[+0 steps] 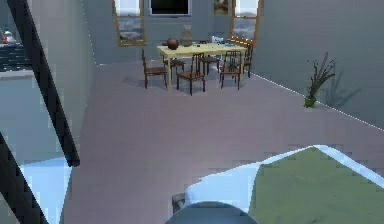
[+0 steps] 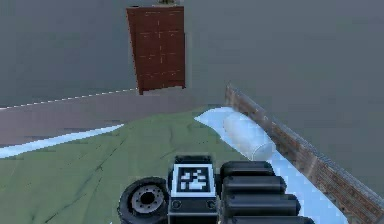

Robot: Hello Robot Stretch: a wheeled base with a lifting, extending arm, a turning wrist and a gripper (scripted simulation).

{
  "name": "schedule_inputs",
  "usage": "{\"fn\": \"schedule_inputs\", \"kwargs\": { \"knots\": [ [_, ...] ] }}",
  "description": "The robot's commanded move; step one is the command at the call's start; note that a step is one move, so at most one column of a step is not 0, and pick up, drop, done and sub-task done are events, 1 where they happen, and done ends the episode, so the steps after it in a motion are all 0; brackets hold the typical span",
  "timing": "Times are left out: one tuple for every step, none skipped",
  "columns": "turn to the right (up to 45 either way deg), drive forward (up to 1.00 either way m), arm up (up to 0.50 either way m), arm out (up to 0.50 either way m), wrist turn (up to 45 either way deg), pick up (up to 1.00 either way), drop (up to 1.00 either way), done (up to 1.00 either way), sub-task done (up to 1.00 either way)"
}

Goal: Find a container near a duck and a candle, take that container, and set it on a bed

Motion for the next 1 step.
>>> {"fn": "schedule_inputs", "kwargs": {
  "knots": [
    [0.0, 0.00, 0.00, 0.48, 0.0, 0.00, 0.00, 0.00, 0.00]
  ]
}}
